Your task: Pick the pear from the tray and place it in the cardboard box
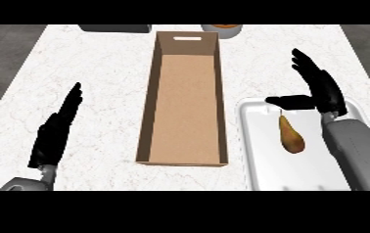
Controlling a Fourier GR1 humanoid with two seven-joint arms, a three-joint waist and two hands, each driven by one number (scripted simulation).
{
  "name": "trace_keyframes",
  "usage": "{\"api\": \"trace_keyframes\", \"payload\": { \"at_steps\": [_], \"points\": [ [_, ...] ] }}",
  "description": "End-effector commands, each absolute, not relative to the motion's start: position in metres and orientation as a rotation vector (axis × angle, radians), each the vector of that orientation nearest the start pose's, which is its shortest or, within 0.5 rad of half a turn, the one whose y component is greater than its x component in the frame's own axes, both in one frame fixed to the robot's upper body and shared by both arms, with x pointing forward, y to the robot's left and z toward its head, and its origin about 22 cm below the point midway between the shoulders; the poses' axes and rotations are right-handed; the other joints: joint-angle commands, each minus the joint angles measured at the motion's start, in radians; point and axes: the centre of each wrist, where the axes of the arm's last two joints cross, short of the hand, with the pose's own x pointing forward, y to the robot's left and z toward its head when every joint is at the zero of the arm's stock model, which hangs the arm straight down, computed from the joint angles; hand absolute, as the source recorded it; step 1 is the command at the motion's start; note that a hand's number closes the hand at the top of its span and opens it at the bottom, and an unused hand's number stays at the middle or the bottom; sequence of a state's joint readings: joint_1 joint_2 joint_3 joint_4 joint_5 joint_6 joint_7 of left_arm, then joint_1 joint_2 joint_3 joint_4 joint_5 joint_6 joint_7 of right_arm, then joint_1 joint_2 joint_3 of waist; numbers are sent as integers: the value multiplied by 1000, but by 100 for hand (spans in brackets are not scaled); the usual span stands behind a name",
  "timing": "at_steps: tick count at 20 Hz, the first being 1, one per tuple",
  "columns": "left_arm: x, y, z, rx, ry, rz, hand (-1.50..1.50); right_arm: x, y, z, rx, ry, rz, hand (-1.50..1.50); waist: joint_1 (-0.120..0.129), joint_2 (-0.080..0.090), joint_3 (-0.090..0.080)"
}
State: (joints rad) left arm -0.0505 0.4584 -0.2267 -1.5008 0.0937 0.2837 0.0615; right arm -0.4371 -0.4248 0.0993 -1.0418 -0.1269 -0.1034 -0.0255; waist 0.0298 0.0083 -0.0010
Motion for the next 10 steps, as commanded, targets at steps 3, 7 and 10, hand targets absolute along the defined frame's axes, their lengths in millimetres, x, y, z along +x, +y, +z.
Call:
{"api": "trace_keyframes", "payload": {
  "at_steps": [3,7,10],
  "points": [
    [243,278,6,361,-1453,-221,0,355,-336,49,-405,-1355,591,-150,-11,-5,1],
    [242,277,7,357,-1457,-209,0,368,-350,95,-488,-1191,881,-150,-2,-6,-1],
    [250,284,13,365,-1460,-214,0,367,-356,104,-432,-986,1087,-150,-5,-4,-2]
  ]
}}
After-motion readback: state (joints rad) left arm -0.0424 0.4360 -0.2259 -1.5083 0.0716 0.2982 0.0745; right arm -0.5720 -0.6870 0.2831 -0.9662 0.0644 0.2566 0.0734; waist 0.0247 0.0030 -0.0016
